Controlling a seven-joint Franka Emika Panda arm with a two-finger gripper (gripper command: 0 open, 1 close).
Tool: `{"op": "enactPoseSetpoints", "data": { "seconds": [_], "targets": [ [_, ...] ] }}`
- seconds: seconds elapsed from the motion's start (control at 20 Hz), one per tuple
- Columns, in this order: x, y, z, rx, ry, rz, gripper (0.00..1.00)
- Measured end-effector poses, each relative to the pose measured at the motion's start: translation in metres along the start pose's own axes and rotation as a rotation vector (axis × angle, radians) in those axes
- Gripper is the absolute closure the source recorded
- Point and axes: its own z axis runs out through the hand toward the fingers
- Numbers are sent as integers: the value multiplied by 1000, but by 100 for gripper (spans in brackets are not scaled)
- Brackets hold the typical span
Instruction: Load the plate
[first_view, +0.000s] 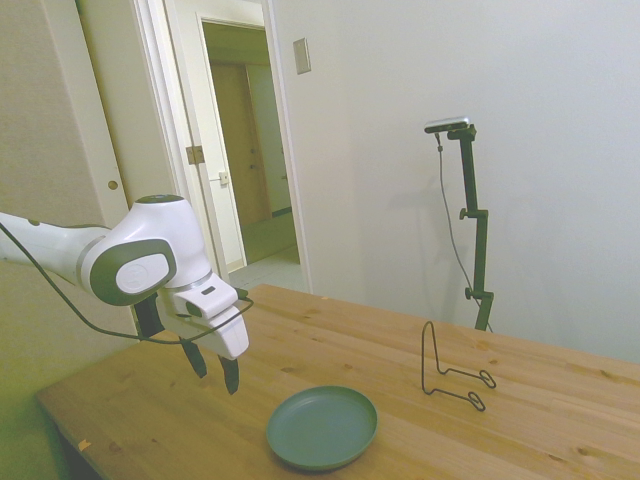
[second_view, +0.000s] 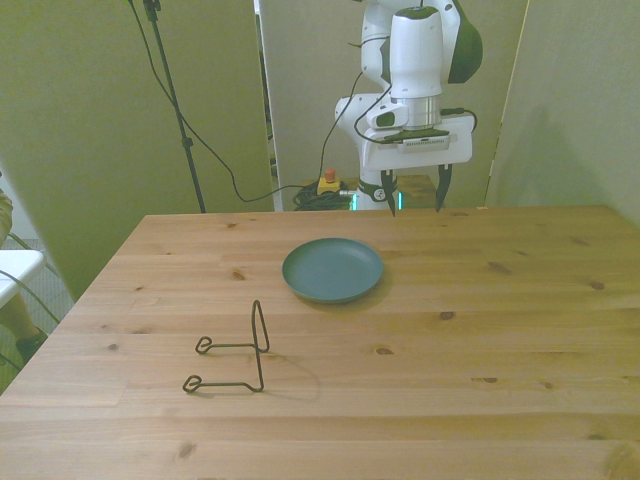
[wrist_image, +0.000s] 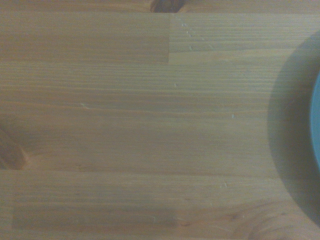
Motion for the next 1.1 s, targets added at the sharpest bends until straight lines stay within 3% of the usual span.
{"op": "enactPoseSetpoints", "data": {
  "seconds": [0.25,0.5,0.85,1.1],
  "targets": [
    [3,-2,-1,3,1,5,0],
    [26,-7,-9,-21,65,84,0],
    [72,-19,33,-151,133,187,0],
    [92,-23,49,-201,145,210,0]
  ]
}}
